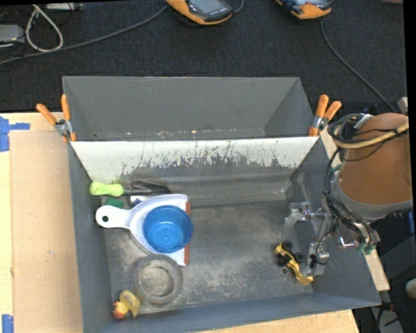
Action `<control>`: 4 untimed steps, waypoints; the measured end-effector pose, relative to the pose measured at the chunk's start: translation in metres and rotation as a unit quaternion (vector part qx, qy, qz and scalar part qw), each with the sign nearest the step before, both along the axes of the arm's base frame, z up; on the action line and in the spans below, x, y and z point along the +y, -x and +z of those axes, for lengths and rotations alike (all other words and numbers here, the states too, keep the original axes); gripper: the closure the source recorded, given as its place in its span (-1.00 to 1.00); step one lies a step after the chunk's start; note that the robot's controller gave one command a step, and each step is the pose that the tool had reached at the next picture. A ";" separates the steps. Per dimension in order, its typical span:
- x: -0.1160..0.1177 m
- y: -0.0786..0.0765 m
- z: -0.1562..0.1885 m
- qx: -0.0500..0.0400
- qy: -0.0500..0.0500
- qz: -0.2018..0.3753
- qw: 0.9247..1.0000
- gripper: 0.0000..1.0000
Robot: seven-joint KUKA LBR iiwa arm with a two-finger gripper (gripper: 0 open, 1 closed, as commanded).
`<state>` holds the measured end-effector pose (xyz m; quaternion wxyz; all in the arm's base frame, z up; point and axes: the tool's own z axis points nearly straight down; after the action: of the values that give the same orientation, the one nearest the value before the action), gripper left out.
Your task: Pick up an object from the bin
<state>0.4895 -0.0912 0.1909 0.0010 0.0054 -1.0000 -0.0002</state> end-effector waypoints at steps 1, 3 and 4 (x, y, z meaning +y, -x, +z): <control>0.000 0.000 0.000 0.000 0.000 0.000 1.000 -1.00; 0.022 -0.050 -0.002 -0.001 -0.001 0.062 0.998 -1.00; 0.052 -0.034 -0.043 -0.002 -0.001 0.161 0.987 -1.00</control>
Offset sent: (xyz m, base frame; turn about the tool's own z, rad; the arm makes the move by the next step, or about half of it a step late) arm 0.0593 0.0202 -0.0081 -0.1496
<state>0.5233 -0.0391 0.1475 -0.0007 0.1662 -0.9861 -0.0008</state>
